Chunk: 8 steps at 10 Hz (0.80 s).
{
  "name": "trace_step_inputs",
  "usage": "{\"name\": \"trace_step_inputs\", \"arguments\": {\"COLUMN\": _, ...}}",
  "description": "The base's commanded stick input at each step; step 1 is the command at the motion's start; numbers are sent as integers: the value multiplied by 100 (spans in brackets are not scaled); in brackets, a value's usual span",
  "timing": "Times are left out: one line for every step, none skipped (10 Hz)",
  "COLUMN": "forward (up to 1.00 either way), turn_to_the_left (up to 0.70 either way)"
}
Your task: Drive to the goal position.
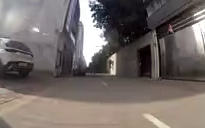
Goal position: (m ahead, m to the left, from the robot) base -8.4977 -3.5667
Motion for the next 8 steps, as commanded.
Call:
{"name": "trace_step_inputs", "arguments": {"forward": 0, "turn_to_the_left": -85}}
{"name": "trace_step_inputs", "arguments": {"forward": 0, "turn_to_the_left": -85}}
{"name": "trace_step_inputs", "arguments": {"forward": 0, "turn_to_the_left": -85}}
{"name": "trace_step_inputs", "arguments": {"forward": 0, "turn_to_the_left": -85}}
{"name": "trace_step_inputs", "arguments": {"forward": 0, "turn_to_the_left": -85}}
{"name": "trace_step_inputs", "arguments": {"forward": 0, "turn_to_the_left": -85}}
{"name": "trace_step_inputs", "arguments": {"forward": 0, "turn_to_the_left": -85}}
{"name": "trace_step_inputs", "arguments": {"forward": 0, "turn_to_the_left": -85}}
